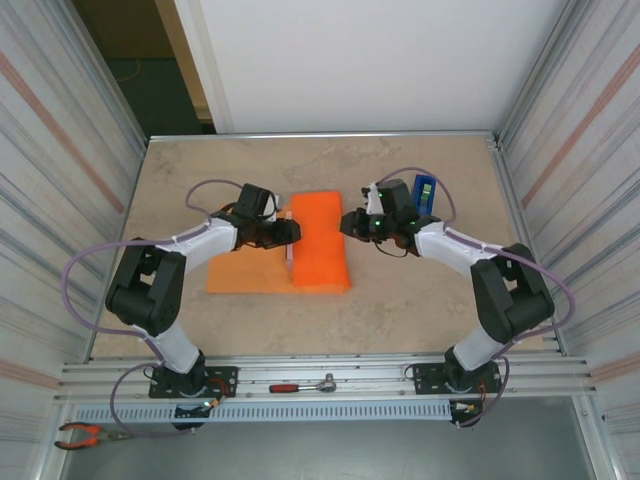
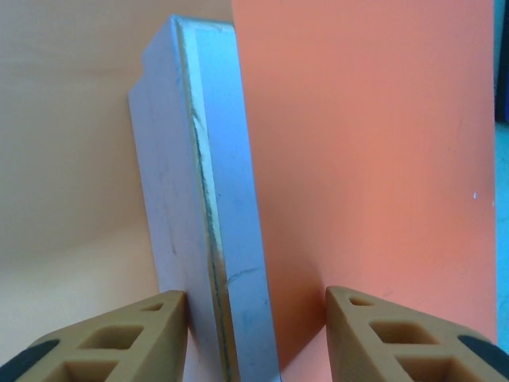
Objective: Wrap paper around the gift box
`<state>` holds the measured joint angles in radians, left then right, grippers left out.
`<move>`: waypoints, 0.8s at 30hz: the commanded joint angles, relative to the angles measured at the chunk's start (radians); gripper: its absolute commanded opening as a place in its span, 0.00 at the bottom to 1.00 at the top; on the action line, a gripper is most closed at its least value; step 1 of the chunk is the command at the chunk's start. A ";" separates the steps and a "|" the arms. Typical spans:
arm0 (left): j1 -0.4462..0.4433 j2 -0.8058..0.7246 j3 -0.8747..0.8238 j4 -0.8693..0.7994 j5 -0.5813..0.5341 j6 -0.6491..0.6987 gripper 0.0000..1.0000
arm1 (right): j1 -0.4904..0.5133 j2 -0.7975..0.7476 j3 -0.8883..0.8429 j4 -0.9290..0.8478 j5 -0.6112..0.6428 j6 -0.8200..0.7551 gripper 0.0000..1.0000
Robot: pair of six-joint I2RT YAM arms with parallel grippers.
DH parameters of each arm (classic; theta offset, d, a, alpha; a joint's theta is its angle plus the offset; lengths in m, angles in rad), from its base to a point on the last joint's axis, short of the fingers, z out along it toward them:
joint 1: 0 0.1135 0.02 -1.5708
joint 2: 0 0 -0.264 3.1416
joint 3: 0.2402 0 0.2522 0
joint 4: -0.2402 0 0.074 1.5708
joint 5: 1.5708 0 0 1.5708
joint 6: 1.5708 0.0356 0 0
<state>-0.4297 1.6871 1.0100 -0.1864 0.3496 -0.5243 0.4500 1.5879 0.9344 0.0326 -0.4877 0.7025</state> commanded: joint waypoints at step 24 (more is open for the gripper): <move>-0.029 0.056 0.034 -0.062 -0.038 0.012 0.41 | 0.020 0.317 0.430 -0.363 -0.051 -0.221 0.00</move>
<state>-0.4519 1.7084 1.0325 -0.1856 0.3462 -0.5354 0.4603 1.8664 1.3224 -0.2520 -0.5133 0.5327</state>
